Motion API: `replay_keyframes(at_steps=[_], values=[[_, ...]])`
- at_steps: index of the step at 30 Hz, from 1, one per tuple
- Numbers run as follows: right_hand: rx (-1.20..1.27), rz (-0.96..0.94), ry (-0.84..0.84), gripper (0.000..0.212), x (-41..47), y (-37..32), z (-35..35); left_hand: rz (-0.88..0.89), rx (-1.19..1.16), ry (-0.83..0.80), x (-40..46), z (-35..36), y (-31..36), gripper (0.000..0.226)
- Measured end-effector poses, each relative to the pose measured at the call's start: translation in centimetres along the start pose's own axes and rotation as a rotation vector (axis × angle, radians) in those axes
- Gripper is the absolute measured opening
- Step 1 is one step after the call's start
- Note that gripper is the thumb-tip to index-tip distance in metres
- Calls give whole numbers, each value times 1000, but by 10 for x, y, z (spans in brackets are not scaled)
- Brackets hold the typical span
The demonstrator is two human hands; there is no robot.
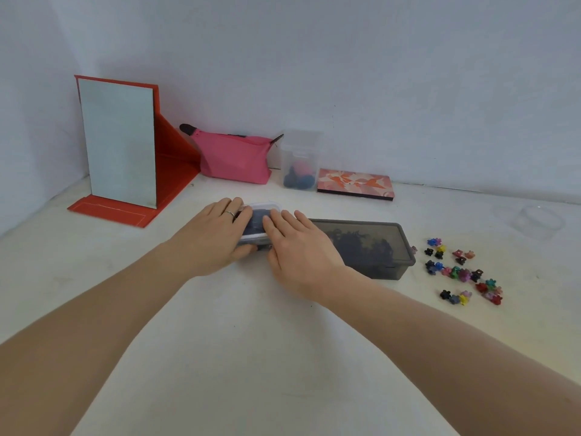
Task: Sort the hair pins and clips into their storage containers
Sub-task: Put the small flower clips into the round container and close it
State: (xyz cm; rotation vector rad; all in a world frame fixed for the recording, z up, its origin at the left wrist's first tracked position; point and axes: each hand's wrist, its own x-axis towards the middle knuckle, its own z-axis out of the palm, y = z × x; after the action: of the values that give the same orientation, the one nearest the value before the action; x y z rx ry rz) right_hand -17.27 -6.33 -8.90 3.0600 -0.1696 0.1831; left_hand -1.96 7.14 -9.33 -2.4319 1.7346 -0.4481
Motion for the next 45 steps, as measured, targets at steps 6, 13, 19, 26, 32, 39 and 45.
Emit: replay_keyframes(at_steps=[6, 13, 19, 26, 32, 39, 45], values=[[91, 2, 12, 57, 2, 4, -4, 44, -16, -65, 8, -5, -7, 76], [130, 10, 63, 59, 11, 4, 0, 58, 41, -47, 8, 0, -2, 74], [123, 9, 74, 59, 10, 3, 0, 48, 26, -6, 7, 7, 0, 65], [189, 8, 16, 44, 12, 7, -7, 59, 18, -56, 11, -5, -5, 74], [294, 70, -17, 44, 10, 17, -18, 67, 95, -206, 20, -16, -7, 76], [274, 251, 81, 45, -27, 86, -39, -20, -262, -219, 61, -73, 48, 85], [373, 641, 118, 46, -89, 184, -55, 129, -470, -152, 137, -117, 157, 76]])
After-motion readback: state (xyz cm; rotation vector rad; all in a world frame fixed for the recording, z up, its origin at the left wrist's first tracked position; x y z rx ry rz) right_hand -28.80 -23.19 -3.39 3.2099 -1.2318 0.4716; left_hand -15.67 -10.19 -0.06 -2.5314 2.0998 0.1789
